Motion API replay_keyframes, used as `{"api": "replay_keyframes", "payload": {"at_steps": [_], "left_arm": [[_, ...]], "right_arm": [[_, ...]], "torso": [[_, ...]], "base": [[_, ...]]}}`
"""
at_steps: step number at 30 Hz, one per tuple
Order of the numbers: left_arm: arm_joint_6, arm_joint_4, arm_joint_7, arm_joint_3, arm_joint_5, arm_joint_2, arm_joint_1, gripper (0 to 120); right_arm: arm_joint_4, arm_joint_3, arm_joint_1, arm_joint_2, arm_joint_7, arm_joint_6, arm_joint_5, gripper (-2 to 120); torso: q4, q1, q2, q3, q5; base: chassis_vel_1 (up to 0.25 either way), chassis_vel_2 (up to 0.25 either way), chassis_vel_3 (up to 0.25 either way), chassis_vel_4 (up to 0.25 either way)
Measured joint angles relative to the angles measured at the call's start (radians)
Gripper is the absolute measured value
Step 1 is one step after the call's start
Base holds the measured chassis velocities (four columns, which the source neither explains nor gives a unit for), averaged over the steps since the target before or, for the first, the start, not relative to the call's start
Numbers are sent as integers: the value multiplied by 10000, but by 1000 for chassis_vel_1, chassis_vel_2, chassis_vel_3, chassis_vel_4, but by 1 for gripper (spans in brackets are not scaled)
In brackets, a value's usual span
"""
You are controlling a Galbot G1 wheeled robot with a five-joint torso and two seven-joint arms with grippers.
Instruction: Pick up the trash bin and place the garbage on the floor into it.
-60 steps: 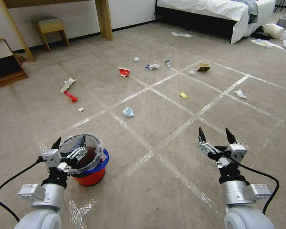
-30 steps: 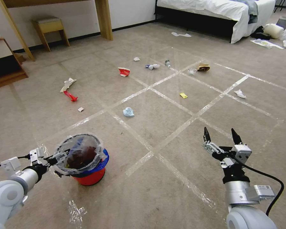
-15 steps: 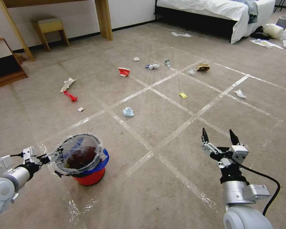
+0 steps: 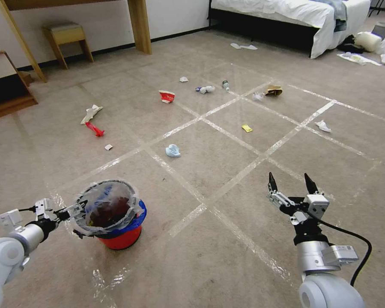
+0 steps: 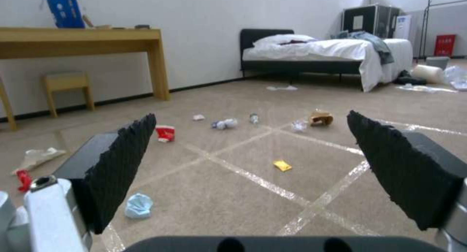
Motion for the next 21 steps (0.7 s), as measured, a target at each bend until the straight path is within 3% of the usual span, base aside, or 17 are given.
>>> {"api": "replay_keyframes", "payload": {"at_steps": [2, 8, 14, 21], "left_arm": [[-48, 495, 157, 247, -12, 65, -449, 100], [-56, 866, 206, 592, -78, 55, -990, 100], [-55, 992, 179, 975, -82, -184, -1241, 100], [-54, 998, 174, 1035, -50, -274, -1085, 100]], "right_arm": [[-120, -19, 113, 40, 3, -35, -16, 100], [-280, 7, 231, 37, 20, -46, -14, 100], [-320, 116, 353, 3, 48, -52, 79, 100], [-320, 151, 360, -6, 62, -53, 112, 100]], "torso": [[1, 0, 0, 0, 1], [1, 0, 0, 0, 2], [0, 0, 1, 0, 1], [1, 0, 0, 0, 2]], "base": [[0, 0, 0, 0], [0, 0, 0, 0], [0, 0, 0, 0], [0, 0, 0, 0]]}}
